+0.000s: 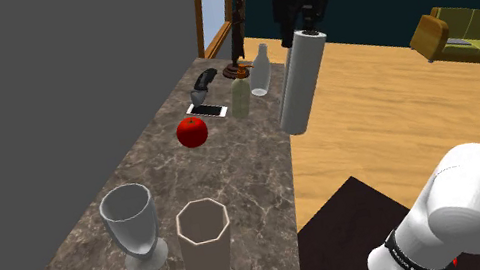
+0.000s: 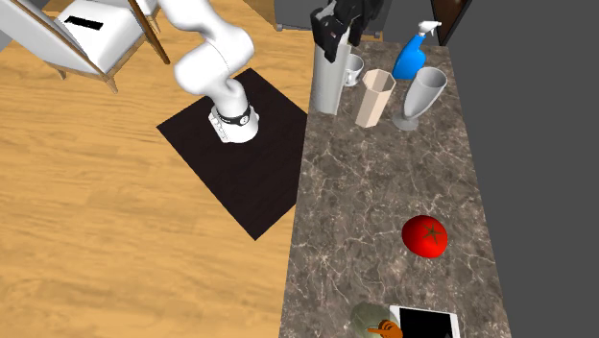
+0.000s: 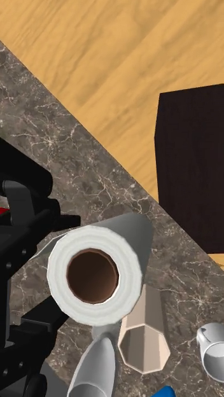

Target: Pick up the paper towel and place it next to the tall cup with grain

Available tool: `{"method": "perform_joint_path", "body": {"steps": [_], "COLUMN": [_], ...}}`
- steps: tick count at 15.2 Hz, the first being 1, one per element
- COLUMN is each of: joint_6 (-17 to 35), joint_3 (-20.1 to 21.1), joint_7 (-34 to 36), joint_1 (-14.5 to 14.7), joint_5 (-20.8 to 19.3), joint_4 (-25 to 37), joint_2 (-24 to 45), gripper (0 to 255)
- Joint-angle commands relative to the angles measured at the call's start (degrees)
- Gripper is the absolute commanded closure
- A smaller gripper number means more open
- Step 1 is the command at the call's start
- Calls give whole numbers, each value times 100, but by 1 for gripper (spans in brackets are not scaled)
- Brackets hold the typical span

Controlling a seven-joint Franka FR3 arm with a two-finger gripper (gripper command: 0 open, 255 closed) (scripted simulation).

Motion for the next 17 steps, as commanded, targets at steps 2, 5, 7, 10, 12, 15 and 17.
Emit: {"method": "perform_joint_path", "body": {"steps": [2, 5, 7, 10, 12, 15, 17], "joint_6": [-68, -104, -130, -83, 58, 269, 408], "joint_3": [238, 495, 673, 839, 848, 863, 875], "joint_7": [360, 724, 971, 1178, 1151, 1113, 1089], "joint_1": [108, 212, 282, 343, 347, 355, 360], "joint_5": [160, 349, 489, 624, 633, 648, 659], "joint_4": [-326, -559, -682, -880, -1099, -1418, -1624], "joint_2": [-433, -755, -945, -1137, -1214, -1320, -1386], "gripper": [255, 255, 255, 255, 255, 255, 255]}}
